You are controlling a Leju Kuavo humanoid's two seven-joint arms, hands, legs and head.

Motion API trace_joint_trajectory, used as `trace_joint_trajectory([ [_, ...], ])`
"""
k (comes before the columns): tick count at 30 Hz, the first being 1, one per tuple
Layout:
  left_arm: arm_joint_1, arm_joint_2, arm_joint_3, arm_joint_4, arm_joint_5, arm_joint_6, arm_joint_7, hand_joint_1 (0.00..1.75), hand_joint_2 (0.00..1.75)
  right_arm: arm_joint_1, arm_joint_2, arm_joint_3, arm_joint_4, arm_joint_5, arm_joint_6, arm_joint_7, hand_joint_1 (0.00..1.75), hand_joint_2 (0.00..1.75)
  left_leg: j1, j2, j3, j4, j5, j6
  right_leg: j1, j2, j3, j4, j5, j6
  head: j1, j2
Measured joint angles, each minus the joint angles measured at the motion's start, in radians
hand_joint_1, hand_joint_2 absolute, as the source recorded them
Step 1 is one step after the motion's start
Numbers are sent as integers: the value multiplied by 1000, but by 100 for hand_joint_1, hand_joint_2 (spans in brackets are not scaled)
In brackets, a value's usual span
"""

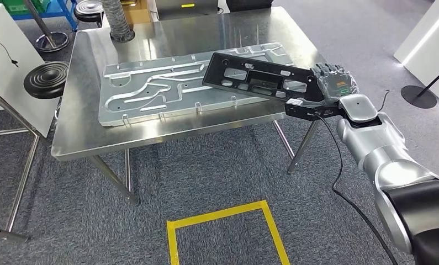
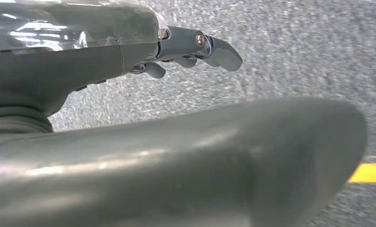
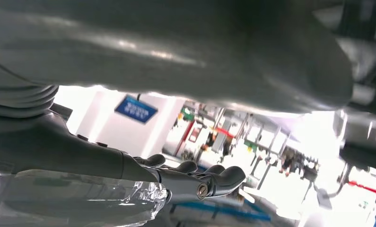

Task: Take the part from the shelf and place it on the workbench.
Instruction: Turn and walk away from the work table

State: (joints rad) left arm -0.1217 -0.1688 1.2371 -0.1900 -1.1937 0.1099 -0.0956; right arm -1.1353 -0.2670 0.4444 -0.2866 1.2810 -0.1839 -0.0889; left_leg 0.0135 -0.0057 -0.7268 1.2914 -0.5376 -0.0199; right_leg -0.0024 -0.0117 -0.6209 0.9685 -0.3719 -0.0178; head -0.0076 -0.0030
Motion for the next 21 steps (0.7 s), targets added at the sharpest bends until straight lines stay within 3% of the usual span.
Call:
trace_joint_trajectory([
  [1, 0, 0, 0, 0, 1, 0, -2, 0, 0, 11, -6, -7, 0, -5, -3, 0, 0, 0, 2, 0, 24, -4, 22, -3, -1, 0, -18, 4, 11, 4, 0, 0],
  [3, -3, 0, 0, 0, 1, 0, -6, 0, 0, 33, -21, -22, 0, -16, -14, -1, 0, 0, 5, 0, 122, -108, 53, -5, -4, 0, -52, 16, 30, 14, 0, 0],
  [5, -7, -1, 0, 0, 2, 0, -13, 0, 0, 49, -41, -37, -2, -27, -26, -3, 0, 0, 4, -2, 211, -234, 27, 4, -2, -2, -76, 32, 43, 27, 0, 0],
  [6, -7, -1, 0, 0, 4, -1, -17, 0, 0, 55, -51, -45, -3, -31, -30, -4, 0, 0, 2, -3, 231, -267, 11, 11, -1, -3, -80, 36, 49, 34, 0, 0],
  [8, -4, -2, 0, 0, 8, -1, -25, 0, 0, 66, -67, -61, -3, -39, -35, -6, 0, 0, 0, -1, 226, -277, 14, 29, -4, -3, -82, 34, 62, 47, 1, 0],
  [9, -2, -2, 1, 0, 9, 0, -29, 0, 0, 71, -74, -68, -2, -43, -35, -6, 0, 0, 0, 1, 221, -278, 22, 37, -7, -2, -88, 41, 55, 52, 0, 0],
  [11, -1, -2, 1, 0, 11, 1, -35, 0, 0, 82, -91, -86, -1, -54, -35, -5, 0, 0, 2, 6, 205, -280, 43, 50, -12, 2, -121, 113, -5, 62, 0, 0],
  [13, 1, -2, 2, 0, 12, 2, -39, 0, 0, 101, -107, -107, 0, -70, -40, -4, 0, 0, 1, 7, 183, -278, 62, 56, -13, 4, -172, 255, -92, 71, 0, 0],
  [14, 3, -3, 2, 0, 14, 2, -39, 0, 0, 114, -115, -118, 1, -78, -44, -4, 0, 0, 1, 7, 172, -278, 70, 56, -14, 5, -185, 311, -118, 73, 0, 0],
  [15, 6, -3, 3, 0, 15, 2, -39, 0, 0, 127, -122, -129, 2, -85, -48, -6, 0, 0, 1, 7, 163, -277, 77, 55, -14, 5, -180, 333, -128, 74, 0, 0],
  [16, 8, -4, 4, 0, 16, 3, -39, 0, 0, 140, -127, -139, 2, -91, -53, -8, 0, 0, 1, 6, 155, -277, 83, 53, -14, 5, -154, 313, -121, 72, 0, 0],
  [19, 10, -7, 6, 0, 22, 8, -39, 0, 0, 162, -143, -168, 3, -118, -68, -18, 0, 0, -1, 6, 143, -276, 93, 45, -9, 5, -9, 109, -74, 59, 0, 0],
  [21, 10, -10, 9, 0, 26, 11, -39, 0, 0, 178, -153, -190, 3, -138, -81, -23, 0, 0, -3, 7, 140, -276, 98, 36, -2, 5, 33, 40, -69, 47, 0, 0],
])
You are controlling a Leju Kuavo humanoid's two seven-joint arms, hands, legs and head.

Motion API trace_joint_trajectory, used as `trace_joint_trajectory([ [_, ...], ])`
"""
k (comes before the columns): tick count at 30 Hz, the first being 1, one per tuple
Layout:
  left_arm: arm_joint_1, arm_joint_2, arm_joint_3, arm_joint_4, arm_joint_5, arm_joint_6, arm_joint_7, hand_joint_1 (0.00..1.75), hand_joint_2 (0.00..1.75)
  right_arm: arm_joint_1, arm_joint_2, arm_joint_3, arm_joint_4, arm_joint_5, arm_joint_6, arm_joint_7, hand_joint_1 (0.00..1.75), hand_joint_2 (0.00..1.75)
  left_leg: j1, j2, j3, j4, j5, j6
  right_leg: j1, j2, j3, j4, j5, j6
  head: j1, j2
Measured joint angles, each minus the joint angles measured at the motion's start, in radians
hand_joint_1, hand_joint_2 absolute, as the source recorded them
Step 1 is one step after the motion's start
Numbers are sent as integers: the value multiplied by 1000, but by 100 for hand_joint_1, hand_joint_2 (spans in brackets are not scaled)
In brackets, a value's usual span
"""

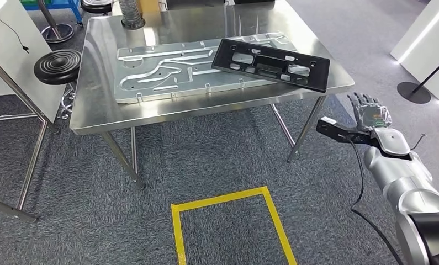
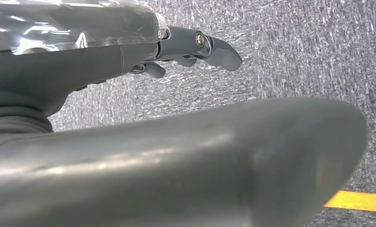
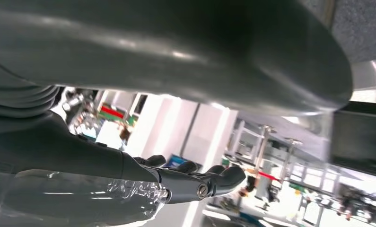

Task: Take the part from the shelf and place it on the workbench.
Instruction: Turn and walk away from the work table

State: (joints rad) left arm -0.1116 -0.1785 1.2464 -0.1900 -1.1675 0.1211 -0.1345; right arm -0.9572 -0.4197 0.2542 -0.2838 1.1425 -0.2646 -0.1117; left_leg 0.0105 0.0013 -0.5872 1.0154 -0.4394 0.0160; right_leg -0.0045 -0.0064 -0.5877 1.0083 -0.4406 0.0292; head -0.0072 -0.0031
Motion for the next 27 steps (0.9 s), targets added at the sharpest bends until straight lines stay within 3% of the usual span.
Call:
trace_joint_trajectory([
  [2, 1, -4, 5, 0, 3, 3, 1, 0, 0, 25, -5, -21, 0, -20, -10, -4, 0, 0, 0, 0, -1, -2, 4, -11, 2, 0, -1, -6, 6, -13, 0, 0],
  [4, 1, -6, 10, 0, 4, 7, 2, 0, 0, 59, -6, -47, 0, -49, -24, -9, 0, 0, 0, 0, -11, 20, -15, -20, -2, -3, 1, -17, 15, -26, 0, 0],
  [5, 1, -6, 11, 0, 4, 9, 2, 0, 0, 80, -5, -63, 0, -66, -33, -14, 0, 0, 0, 0, -28, 58, -42, -23, -4, -5, 1, -22, 20, -33, 0, 0],
  [7, 2, -6, 13, 0, 4, 12, 4, 0, 0, 136, 0, -103, 0, -103, -53, -23, 0, 0, 1, -1, -80, 185, -114, -27, -1, -9, -1, -23, 23, -39, 0, 0],
  [9, 3, -6, 14, 0, 4, 13, 7, 0, 0, 206, 10, -145, 1, -137, -69, -33, 0, 0, 1, -1, -112, 272, -144, -31, 1, -11, -6, -21, 23, -40, 0, 0],
  [10, 4, -6, 14, 0, 3, 14, 10, 0, 0, 242, 16, -165, 1, -151, -73, -35, 0, 0, 2, 0, -102, 261, -130, -32, 1, -12, -7, -18, 23, -40, 0, 0],
  [11, 5, -6, 15, 0, 2, 15, 13, 0, 0, 279, 23, -186, 2, -163, -74, -37, 0, 0, 2, 0, -73, 211, -102, -32, 1, -12, -9, -15, 22, -39, 0, 0],
  [13, 4, -6, 15, 0, 0, 19, 18, 0, 0, 347, 43, -228, 5, -187, -67, -38, 0, 0, 1, -1, 2, 72, -51, -26, 3, -11, -13, -5, 20, -34, 0, 0],
  [15, 3, -6, 15, 0, -1, 23, 23, 0, 0, 409, 70, -268, 9, -210, -57, -35, 0, 0, -1, -3, 36, 2, -39, -16, 5, -10, -17, 1, 20, -25, 0, 0],
  [18, 2, -7, 15, 0, -5, 27, 28, 0, 0, 492, 115, -319, 16, -235, -39, -24, 0, 0, -2, -3, 38, -9, -30, 2, 3, -9, -19, 0, 22, -8, 0, 0],
  [20, 1, -9, 15, 0, -8, 30, 31, 0, 0, 538, 143, -347, 22, -252, -22, -16, 0, 0, 2, -2, 39, -20, -18, 13, -1, -5, -37, 42, -11, 2, 0, 0],
  [23, 2, -10, 15, 0, -13, 32, 35, 0, 0, 602, 188, -390, 34, -289, -2, -13, 0, 0, 2, -1, 34, -22, -13, 17, -9, -1, -118, 231, -110, 17, 0, 0],
  [24, 3, -10, 15, 0, -15, 32, 36, 0, 0, 624, 204, -406, 38, -304, 3, -12, 0, 0, 2, -1, 33, -21, -13, 17, -13, 0, -134, 274, -123, 20, 0, 0],
  [25, 3, -10, 15, 0, -18, 33, 36, 0, 0, 644, 219, -421, 42, -320, 8, -12, 0, 0, 2, -2, 32, -20, -13, 16, -16, 0, -132, 277, -116, 21, 0, 0],
  [27, 3, -11, 14, 0, -23, 34, 36, 0, 0, 676, 246, -456, 48, -354, 19, -11, 0, 0, 2, -2, 33, -18, -14, 12, -21, -1, -67, 164, -59, 21, 0, 0],
])
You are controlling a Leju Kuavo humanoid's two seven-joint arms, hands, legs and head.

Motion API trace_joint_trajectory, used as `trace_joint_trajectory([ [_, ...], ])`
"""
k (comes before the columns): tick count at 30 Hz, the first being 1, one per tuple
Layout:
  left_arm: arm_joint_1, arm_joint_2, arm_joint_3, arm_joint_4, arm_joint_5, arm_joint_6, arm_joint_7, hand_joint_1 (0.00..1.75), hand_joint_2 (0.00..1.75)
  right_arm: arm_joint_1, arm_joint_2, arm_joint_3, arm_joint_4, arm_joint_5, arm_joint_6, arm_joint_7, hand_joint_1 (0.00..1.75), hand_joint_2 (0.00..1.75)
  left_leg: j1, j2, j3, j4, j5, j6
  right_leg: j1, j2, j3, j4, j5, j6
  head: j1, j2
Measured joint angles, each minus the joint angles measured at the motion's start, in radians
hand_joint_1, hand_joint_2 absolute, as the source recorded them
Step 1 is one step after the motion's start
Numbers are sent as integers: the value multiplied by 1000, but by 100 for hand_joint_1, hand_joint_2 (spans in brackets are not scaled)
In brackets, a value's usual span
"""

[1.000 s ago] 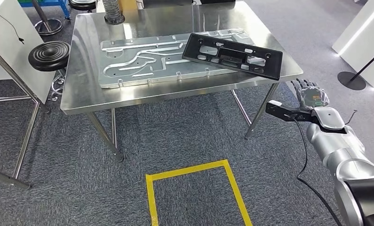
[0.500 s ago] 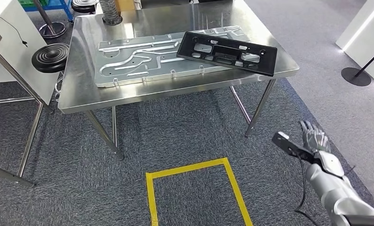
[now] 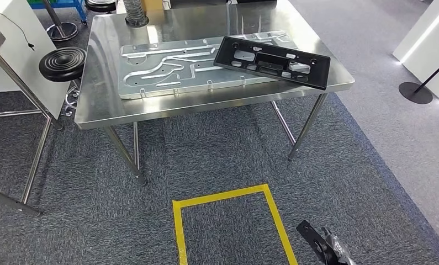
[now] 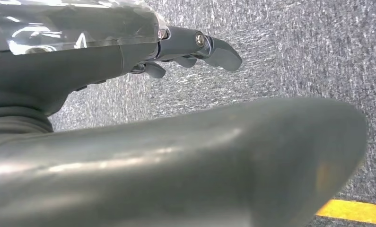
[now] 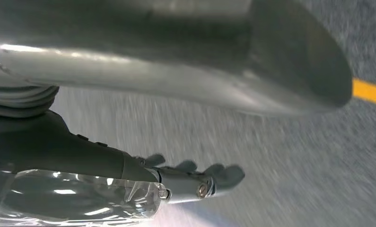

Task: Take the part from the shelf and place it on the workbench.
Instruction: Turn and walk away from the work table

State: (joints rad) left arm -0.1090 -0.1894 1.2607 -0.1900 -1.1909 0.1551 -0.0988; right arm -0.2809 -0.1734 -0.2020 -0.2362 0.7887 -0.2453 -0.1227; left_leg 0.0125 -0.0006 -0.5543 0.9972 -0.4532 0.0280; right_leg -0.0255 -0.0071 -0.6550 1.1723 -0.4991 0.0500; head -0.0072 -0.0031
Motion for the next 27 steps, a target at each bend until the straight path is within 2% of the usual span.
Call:
trace_joint_trajectory([
  [2, -1, 0, -2, 0, -8, 1, 0, 0, 0, 25, 29, -40, 4, -35, 15, -1, 0, 0, -2, 0, 1, 2, -2, -11, 3, -1, 69, -130, 40, -8, 0, 0],
  [3, -2, -1, -3, 0, -11, 2, 0, 0, 0, 38, 45, -58, 6, -49, 23, -1, 0, 0, -2, 1, 1, 2, -2, -18, 6, 0, 85, -163, 46, -14, 0, 0],
  [5, -2, -1, -4, 0, -16, 4, 1, 0, 0, 65, 77, -93, 11, -70, 37, -3, 0, 0, -1, 2, 2, -1, -2, -32, 14, 3, 85, -171, 46, -28, 0, 0],
  [7, -3, -2, -5, 0, -20, 6, 1, 0, 0, 87, 110, -124, 15, -88, 50, -3, 0, 0, 1, 3, -2, 12, -15, -44, 12, 4, 86, -176, 50, -44, 0, 0],
  [9, -3, -2, -6, 0, -25, 7, 1, 0, 0, 101, 143, -154, 18, -113, 63, -4, 0, 0, 3, 3, -36, 93, -71, -51, 10, 4, 85, -182, 56, -58, 0, 0],
  [11, -2, -2, -7, 0, -27, 8, 1, 0, 0, 113, 173, -186, 22, -146, 78, -4, 0, 0, 3, 2, -95, 231, -142, -54, 14, 5, 81, -181, 57, -64, 0, 0],
  [12, -2, -2, -8, 0, -28, 8, 1, 0, 0, 120, 188, -203, 23, -165, 85, -4, 0, 0, 3, 2, -115, 281, -159, -55, 16, 5, 79, -180, 57, -65, 0, 0],
  [13, -1, -2, -8, 0, -28, 9, 1, 0, 0, 127, 204, -222, 25, -185, 93, -4, 0, 0, 3, 2, -117, 294, -156, -56, 17, 5, 78, -179, 57, -66, 0, 0],
  [14, -1, -2, -8, 0, -28, 10, 2, 0, 0, 133, 219, -240, 27, -204, 100, -3, 0, 0, 3, 2, -100, 267, -134, -55, 18, 6, 77, -176, 57, -66, 0, 0],
  [16, -3, -2, -8, 0, -29, 12, 5, 0, 0, 142, 247, -276, 30, -241, 115, 3, 0, 0, 3, 2, -27, 130, -72, -50, 20, 9, 77, -170, 56, -63, 0, 0],
  [18, -5, -3, -8, 0, -30, 13, 11, 0, 0, 149, 269, -310, 33, -267, 135, 12, 0, 0, 0, 0, 23, 28, -42, -40, 24, 11, 73, -162, 54, -55, 0, 0],
  [19, -5, -3, -9, 0, -32, 13, 14, 0, 0, 152, 277, -326, 34, -277, 145, 15, 0, 0, -2, 0, 29, 11, -42, -35, 25, 12, 71, -160, 54, -49, 0, 0],
  [22, -4, -3, -10, 0, -36, 13, 18, 0, 0, 165, 294, -369, 37, -300, 162, 18, 0, 0, -2, 1, 29, 4, -33, -18, 22, 12, 68, -154, 51, -32, 0, 0],
  [23, -4, -3, -10, 0, -36, 13, 18, 0, 0, 169, 297, -380, 38, -305, 164, 18, 0, 0, 0, 2, 29, 2, -29, -12, 21, 12, 59, -133, 34, -27, 0, 0],
  [24, -5, -3, -10, 0, -36, 13, 18, 0, 0, 172, 299, -390, 38, -308, 164, 17, 0, 0, 1, 4, 28, 0, -25, -7, 19, 12, 39, -88, 5, -21, 0, 0],
  [26, -4, -3, -11, 0, -37, 12, 18, 0, 0, 178, 302, -408, 39, -312, 163, 16, 0, 0, 0, 6, 23, 0, -22, -3, 15, 11, -20, 47, -66, -12, 0, 0],
  [27, -3, -3, -11, 0, -37, 12, 18, 0, 0, 182, 303, -415, 40, -314, 163, 15, 0, 0, -1, 7, 22, 1, -22, -2, 14, 11, -45, 105, -88, -9, 0, 0],
])
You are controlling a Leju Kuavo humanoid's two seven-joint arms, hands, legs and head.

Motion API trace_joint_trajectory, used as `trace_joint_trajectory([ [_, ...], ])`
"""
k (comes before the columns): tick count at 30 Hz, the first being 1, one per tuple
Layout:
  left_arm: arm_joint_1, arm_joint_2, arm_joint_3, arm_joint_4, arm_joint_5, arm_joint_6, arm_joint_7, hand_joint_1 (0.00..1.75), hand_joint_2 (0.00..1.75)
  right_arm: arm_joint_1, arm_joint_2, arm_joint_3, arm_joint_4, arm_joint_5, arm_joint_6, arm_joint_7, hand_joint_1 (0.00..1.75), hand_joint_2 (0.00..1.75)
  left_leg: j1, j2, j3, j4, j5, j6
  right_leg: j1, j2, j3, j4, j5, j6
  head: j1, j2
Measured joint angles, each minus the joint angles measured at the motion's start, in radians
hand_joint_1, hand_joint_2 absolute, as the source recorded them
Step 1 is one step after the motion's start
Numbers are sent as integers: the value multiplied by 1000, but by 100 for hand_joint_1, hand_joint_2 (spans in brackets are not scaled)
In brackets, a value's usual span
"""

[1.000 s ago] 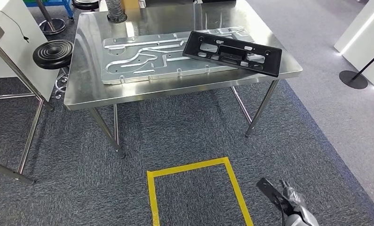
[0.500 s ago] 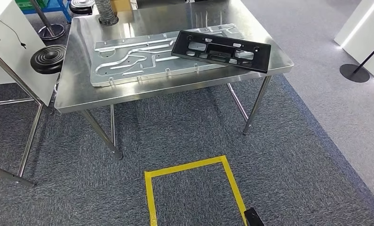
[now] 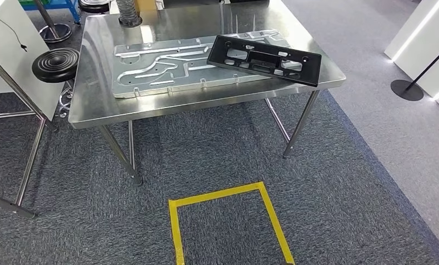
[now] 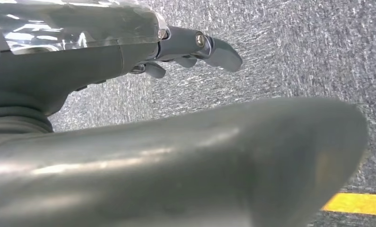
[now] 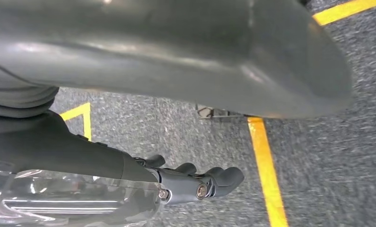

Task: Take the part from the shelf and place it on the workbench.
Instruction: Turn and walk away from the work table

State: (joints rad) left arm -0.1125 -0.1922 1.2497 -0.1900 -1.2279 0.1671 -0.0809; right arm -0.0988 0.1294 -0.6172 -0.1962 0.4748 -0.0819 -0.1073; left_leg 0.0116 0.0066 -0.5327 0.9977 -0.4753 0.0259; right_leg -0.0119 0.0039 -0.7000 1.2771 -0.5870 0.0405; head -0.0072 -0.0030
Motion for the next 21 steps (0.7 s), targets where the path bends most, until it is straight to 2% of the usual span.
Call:
trace_joint_trajectory([
  [1, 1, 0, 0, 0, 0, 0, 0, 0, 0, 4, 0, -6, 1, -2, 0, -1, 0, 0, -1, 0, 0, 0, 0, 0, -1, 0, -9, 25, -2, 1, 0, 0],
  [2, 1, 1, 0, 0, 0, 0, 1, 0, 0, 7, 0, -12, 1, -4, 0, -1, 0, 0, -1, 0, 0, 0, 0, 0, -1, 0, 2, 9, 15, 0, 0, 0],
  [4, 0, 1, 0, 0, -1, 0, 2, 0, 0, 10, 0, -20, 1, -6, 0, -2, 0, 0, -1, 0, 3, 0, -1, -1, 1, -1, 71, -121, 82, -10, 0, 0],
  [6, -1, 1, 0, 0, -2, 0, 3, 0, 0, 10, 0, -28, 2, -6, -2, -2, 0, 0, -5, 0, 3, 2, -3, -8, 7, -2, 131, -241, 119, -22, 0, 0],
  [8, -1, 1, -1, 0, -6, -2, 3, 0, 0, 11, 0, -34, 2, -4, -8, -1, 0, 0, -6, 1, 0, 3, -3, -19, 14, -2, 142, -271, 119, -32, 0, 0],
  [10, -1, 0, -3, 0, -10, -3, 2, 0, 0, 15, 0, -37, 2, 3, -18, 1, 0, 0, -5, 0, -1, 6, -7, -30, 11, -4, 144, -279, 124, -43, 0, 0],
  [11, -1, 0, -4, 0, -11, -3, 1, 0, 0, 16, 0, -38, 2, 8, -23, 3, 0, 0, -4, 0, -7, 21, -20, -35, 9, -7, 147, -285, 127, -49, 0, 0],
  [12, -1, 1, -5, 0, -11, -4, 0, 0, 0, 17, 1, -38, 2, 11, -25, 5, 0, 0, -3, -1, -22, 56, -43, -39, 7, -11, 149, -291, 129, -55, 0, 0],
  [14, -1, 1, -8, 0, -13, -4, -4, 0, 0, 17, 1, -38, 2, 17, -27, 10, 0, 0, 0, -2, -78, 178, -106, -45, 7, -19, 150, -293, 130, -61, 0, 0],
  [15, 0, 1, -9, 0, -13, -5, -5, 0, 0, 18, 1, -38, 2, 19, -26, 11, 0, 0, 1, -2, -107, 240, -129, -48, 8, -25, 150, -292, 129, -62, 0, 0],
  [16, 2, 1, -10, 0, -13, -5, -6, 0, 0, 18, 1, -38, 2, 21, -26, 12, 0, 0, 2, -2, -125, 277, -135, -51, 8, -30, 150, -291, 129, -62, 0, 0],
  [17, 3, 1, -10, 0, -13, -6, -7, 0, 0, 18, 1, -38, 2, 22, -25, 13, 0, 0, 4, -1, -126, 276, -121, -53, 7, -36, 150, -289, 127, -61, 0, 0],
  [18, 3, 1, -10, 0, -13, -6, -8, 0, 0, 18, 1, -38, 2, 23, -25, 13, 0, 0, 6, 3, -108, 238, -91, -56, 6, -42, 150, -286, 125, -58, 0, 0],
  [19, 3, 1, -10, 0, -13, -6, -9, 0, 0, 18, 2, -38, 2, 25, -25, 13, 0, 0, 8, 14, -77, 171, -54, -57, 5, -49, 150, -281, 121, -54, 0, 0],
  [21, -2, 2, -11, 0, -13, -7, -12, 0, 0, 18, 2, -38, 2, 27, -25, 13, 0, 0, 6, 44, -26, 59, -14, -52, 8, -63, 148, -266, 111, -42, 0, 0],
])
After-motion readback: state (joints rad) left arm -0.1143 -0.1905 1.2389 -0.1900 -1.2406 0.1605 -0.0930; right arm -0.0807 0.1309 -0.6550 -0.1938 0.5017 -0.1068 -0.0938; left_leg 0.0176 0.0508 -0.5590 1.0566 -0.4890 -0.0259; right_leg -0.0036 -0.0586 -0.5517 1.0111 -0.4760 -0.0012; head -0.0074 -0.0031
